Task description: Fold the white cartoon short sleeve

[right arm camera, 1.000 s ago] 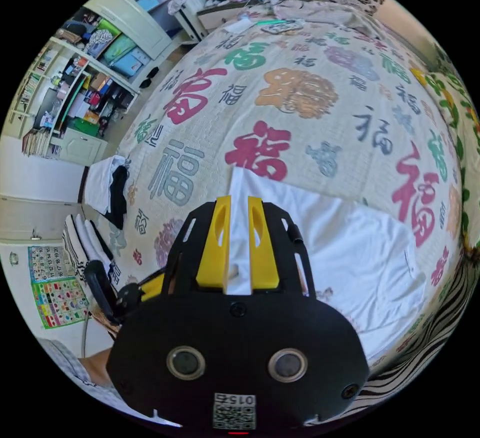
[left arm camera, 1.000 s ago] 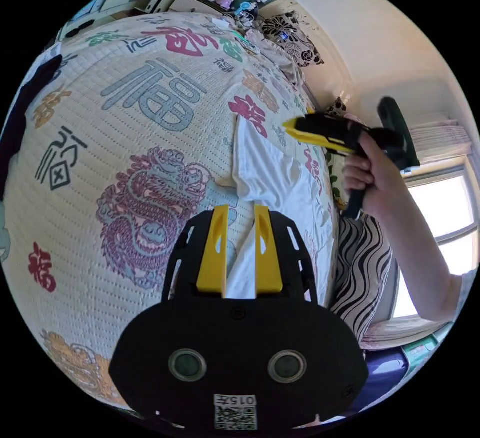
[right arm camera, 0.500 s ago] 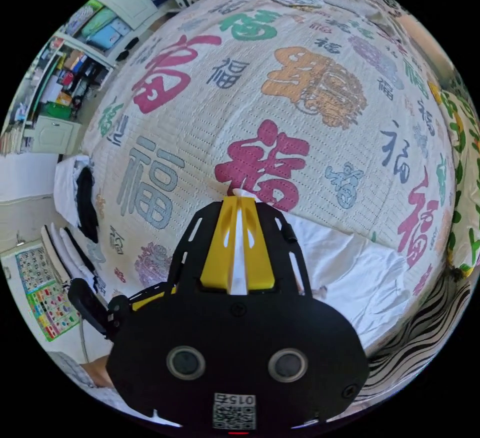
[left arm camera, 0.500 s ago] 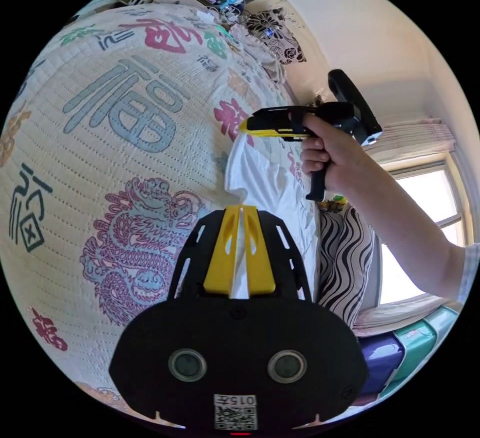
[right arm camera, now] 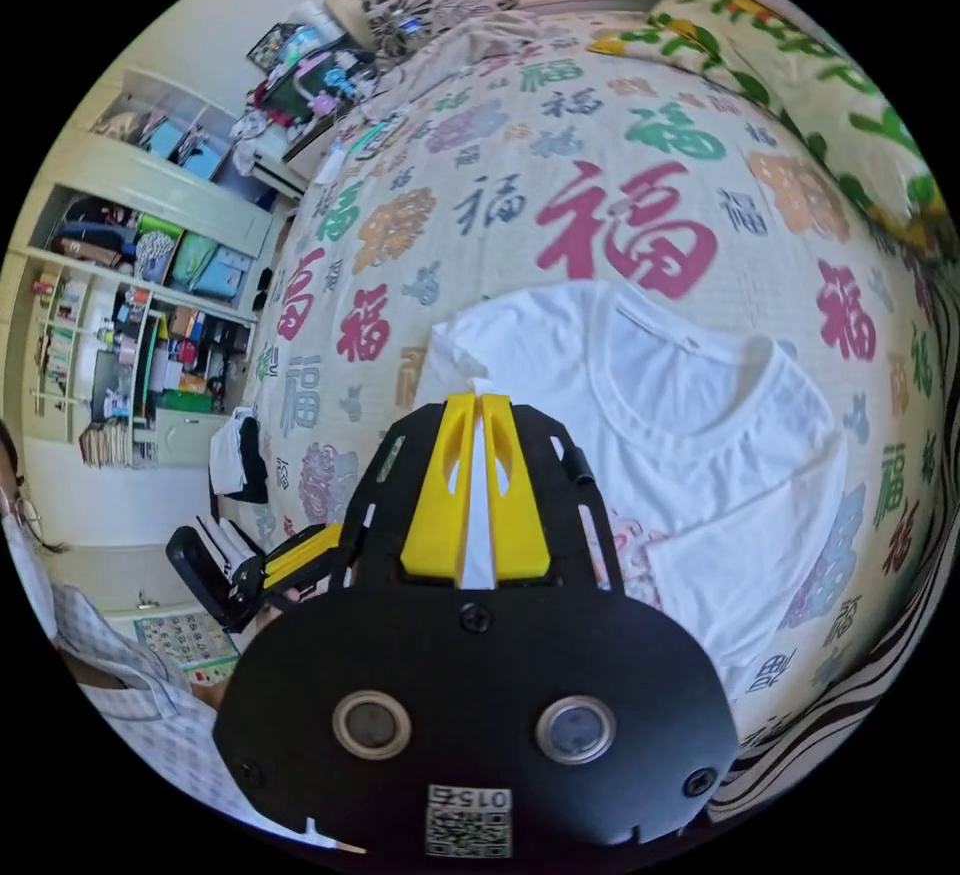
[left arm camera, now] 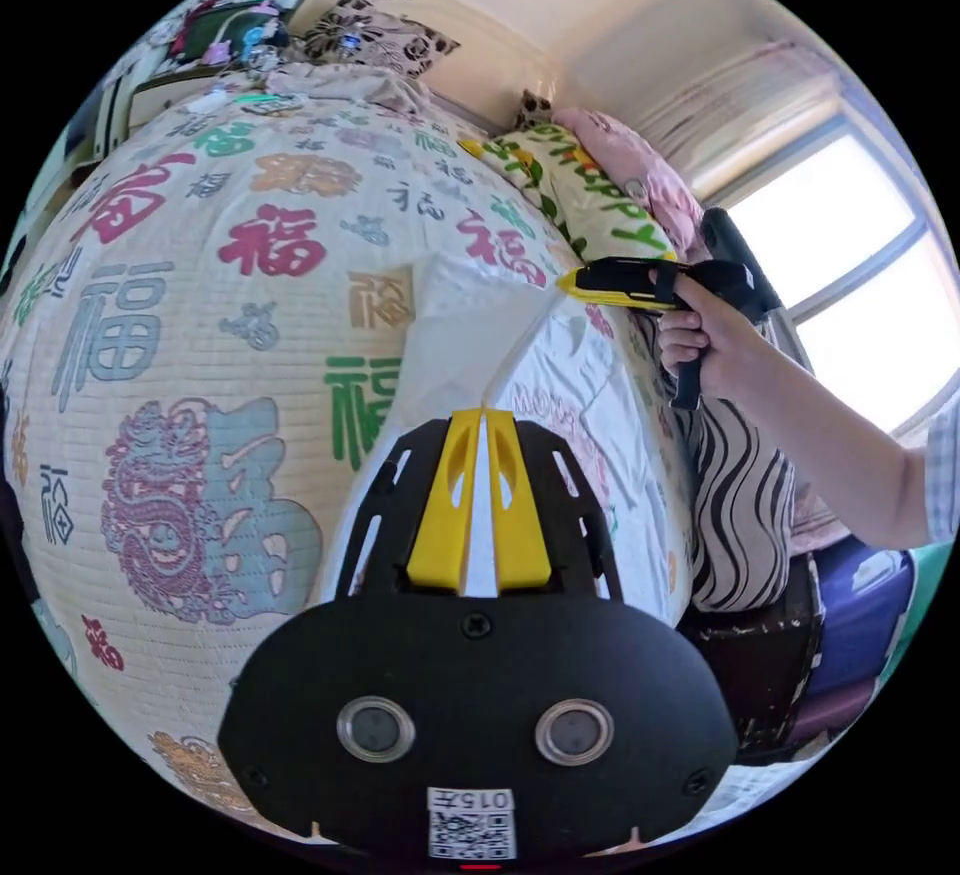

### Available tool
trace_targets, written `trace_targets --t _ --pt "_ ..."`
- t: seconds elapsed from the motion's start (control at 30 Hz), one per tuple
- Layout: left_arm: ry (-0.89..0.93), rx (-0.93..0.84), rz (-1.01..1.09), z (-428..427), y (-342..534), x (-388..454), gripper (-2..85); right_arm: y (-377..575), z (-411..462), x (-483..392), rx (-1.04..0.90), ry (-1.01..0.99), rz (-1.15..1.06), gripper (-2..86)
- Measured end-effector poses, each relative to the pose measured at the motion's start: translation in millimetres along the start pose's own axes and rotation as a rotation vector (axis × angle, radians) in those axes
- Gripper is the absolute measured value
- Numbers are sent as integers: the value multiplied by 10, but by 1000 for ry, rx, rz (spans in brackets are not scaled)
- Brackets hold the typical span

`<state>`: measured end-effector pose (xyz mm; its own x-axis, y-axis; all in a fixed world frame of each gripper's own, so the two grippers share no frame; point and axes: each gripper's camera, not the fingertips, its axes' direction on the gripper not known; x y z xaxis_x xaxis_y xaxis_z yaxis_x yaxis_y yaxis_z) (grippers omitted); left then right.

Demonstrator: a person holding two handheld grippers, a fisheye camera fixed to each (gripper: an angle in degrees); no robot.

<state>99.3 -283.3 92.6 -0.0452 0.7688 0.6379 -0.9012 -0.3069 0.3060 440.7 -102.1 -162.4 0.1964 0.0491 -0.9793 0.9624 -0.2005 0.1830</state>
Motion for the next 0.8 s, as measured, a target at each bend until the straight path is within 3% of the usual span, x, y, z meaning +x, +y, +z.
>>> trace_targets --t 0.27,0.6,0.8 --pt "-72 -175 106 714 355 572 -6 890 470 1259 0 -41 152 -5" --pt "-146 -284 162 1106 460 779 -2 1381 785 1906 -15 -88 191 -3" --pt "-111 -207 156 867 314 749 13 1374 709 2072 -91 59 148 8"
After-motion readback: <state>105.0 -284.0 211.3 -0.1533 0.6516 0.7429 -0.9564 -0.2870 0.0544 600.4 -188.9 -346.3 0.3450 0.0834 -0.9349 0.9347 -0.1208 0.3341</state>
